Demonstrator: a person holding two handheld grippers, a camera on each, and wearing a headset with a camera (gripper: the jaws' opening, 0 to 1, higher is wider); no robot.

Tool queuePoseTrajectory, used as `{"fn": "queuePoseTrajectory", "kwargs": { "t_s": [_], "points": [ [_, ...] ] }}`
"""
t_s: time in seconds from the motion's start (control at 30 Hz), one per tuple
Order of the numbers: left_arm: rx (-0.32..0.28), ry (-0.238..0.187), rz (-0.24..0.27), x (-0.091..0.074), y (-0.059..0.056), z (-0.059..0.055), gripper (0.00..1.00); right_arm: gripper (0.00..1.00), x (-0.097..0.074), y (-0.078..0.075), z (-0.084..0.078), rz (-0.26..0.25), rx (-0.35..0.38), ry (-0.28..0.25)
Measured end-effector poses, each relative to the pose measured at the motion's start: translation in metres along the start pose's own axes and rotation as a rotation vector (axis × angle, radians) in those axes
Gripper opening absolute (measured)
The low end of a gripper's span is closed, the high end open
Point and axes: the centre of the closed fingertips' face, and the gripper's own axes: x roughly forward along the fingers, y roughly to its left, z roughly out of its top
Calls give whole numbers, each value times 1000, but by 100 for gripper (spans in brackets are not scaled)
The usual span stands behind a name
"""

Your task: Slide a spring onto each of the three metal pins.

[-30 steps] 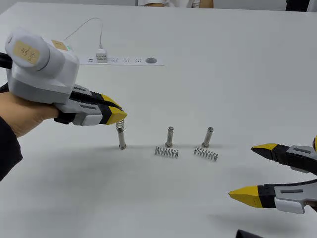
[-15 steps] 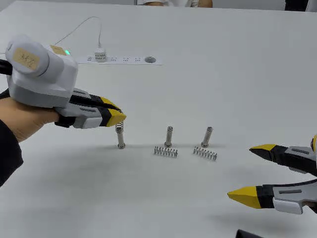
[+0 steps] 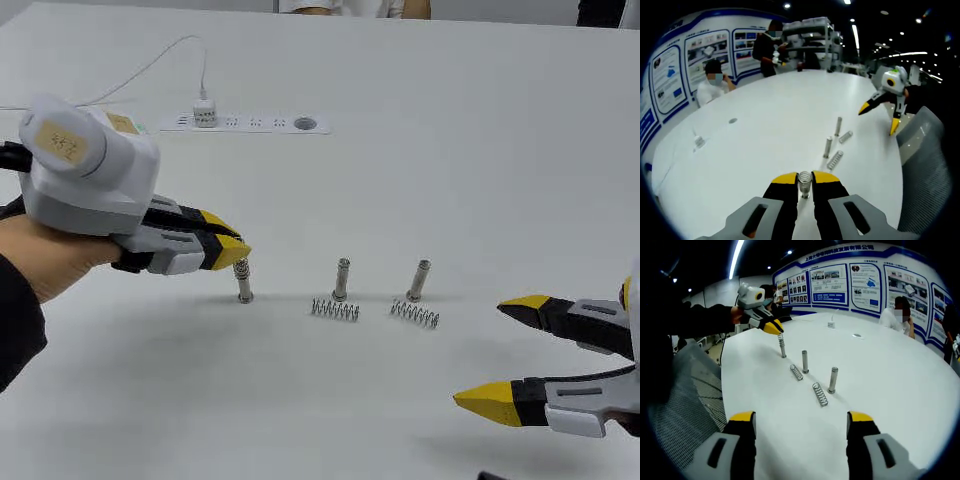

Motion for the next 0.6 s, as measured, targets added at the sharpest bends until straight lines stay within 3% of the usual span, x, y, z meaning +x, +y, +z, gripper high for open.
{"fn": "queuePoseTrajectory", "kwargs": {
  "t_s": [0.6],
  "points": [
    [5, 49, -7, 15, -5, -18, 10, 75, 4, 4, -3, 18, 2, 6]
  ]
}}
